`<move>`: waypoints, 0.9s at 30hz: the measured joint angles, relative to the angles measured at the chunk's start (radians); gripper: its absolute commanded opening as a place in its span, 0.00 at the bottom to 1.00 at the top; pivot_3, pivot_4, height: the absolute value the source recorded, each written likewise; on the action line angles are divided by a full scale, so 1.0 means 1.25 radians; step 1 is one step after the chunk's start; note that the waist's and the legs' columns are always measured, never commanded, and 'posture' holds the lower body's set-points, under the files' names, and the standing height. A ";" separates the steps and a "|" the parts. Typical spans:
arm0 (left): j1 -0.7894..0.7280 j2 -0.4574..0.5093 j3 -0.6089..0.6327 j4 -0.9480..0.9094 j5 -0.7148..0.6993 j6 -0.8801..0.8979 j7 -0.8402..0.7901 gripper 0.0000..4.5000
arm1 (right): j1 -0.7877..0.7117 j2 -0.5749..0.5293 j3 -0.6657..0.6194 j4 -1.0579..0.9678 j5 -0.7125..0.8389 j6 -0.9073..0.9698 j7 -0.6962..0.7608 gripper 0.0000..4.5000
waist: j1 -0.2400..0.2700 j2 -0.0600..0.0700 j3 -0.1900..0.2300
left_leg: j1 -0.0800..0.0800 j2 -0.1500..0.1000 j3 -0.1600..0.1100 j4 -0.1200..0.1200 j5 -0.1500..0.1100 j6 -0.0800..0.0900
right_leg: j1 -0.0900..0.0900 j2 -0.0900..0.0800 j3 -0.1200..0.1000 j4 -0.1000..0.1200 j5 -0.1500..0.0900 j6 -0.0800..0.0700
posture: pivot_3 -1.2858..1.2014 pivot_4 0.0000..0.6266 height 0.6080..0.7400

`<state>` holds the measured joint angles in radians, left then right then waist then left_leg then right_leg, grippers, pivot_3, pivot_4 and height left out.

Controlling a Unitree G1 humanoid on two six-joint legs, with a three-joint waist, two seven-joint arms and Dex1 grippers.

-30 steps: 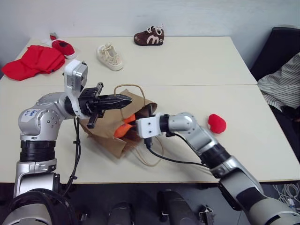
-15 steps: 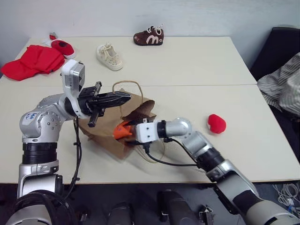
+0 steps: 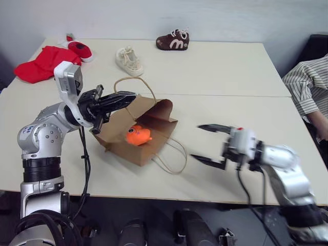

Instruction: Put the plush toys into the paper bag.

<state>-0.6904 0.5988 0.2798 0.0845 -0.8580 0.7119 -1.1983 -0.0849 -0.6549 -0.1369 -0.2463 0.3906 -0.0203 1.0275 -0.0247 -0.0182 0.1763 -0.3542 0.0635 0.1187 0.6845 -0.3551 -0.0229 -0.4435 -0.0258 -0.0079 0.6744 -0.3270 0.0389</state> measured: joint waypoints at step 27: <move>0.008 -0.009 -0.057 -0.033 0.019 -0.030 0.023 0.00 | -0.122 -0.065 0.004 0.183 -0.101 0.432 -0.325 0.64 | -0.004 0.000 0.000 | 0.003 0.000 0.004 -0.001 0.001 -0.001 | 0.000 0.003 0.006 0.002 0.000 0.001 | 0.52 0.24 1.00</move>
<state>-0.6802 0.5877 0.2084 0.0434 -0.8345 0.6746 -1.1694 -0.2373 -0.7365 -0.1318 -0.0176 0.2645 0.5196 0.6210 -0.0292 -0.0185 0.1762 -0.3508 0.0634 0.1232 0.6838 -0.3536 -0.0245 -0.4432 -0.0220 -0.0002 0.6764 -0.3266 0.0397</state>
